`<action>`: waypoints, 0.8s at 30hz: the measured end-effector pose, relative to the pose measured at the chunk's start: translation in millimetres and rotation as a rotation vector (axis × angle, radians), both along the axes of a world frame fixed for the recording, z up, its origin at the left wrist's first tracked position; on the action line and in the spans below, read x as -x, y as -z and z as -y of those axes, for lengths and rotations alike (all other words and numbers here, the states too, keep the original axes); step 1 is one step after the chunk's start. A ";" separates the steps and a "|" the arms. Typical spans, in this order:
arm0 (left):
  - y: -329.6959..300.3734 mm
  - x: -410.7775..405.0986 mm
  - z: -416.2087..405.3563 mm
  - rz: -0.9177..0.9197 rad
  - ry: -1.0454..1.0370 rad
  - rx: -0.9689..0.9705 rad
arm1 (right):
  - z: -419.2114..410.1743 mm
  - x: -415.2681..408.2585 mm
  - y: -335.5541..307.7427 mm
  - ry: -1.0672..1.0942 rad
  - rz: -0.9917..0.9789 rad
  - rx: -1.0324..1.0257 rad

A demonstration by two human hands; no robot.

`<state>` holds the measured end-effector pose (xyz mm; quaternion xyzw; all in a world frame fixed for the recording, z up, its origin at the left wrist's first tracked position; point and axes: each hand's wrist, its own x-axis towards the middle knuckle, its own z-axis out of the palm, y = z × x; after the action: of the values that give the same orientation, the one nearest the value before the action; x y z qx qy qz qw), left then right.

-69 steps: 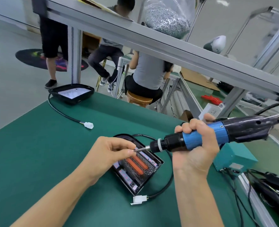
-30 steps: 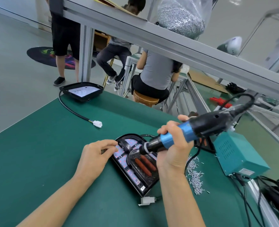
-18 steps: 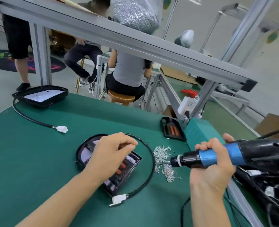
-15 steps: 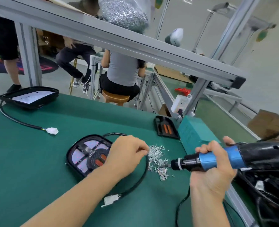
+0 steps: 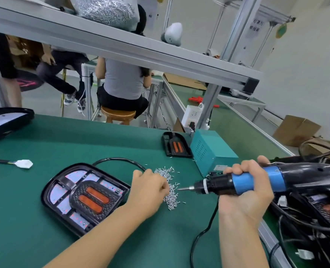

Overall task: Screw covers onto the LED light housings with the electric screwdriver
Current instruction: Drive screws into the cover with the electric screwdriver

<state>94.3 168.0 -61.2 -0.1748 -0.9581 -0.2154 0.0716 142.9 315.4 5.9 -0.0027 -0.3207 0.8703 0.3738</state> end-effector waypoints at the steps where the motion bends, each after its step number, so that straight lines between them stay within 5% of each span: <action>1: -5.7 -3.8 4.4 0.029 0.017 -0.165 | -0.2 -0.6 -1.3 -0.026 -0.006 0.020; 4: -20.8 -17.9 22.3 0.153 0.047 -0.577 | 0.4 -2.3 -6.9 -0.087 -0.038 0.086; 7: -29.1 -32.9 38.4 0.215 0.067 -0.783 | 4.7 -3.7 -11.4 -0.136 -0.063 0.113; 18: -28.0 -55.6 88.7 0.188 0.058 -0.756 | 50.2 -4.3 -12.7 -0.324 -0.064 0.020; 24: -7.0 -55.1 149.5 -0.052 -0.293 -0.663 | 87.3 -9.7 0.4 -0.433 -0.040 -0.133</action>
<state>149.3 18.5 -54.2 -0.0085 -0.8488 -0.4975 0.1788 152.7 228.2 5.5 0.1081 -0.3632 0.9070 0.1838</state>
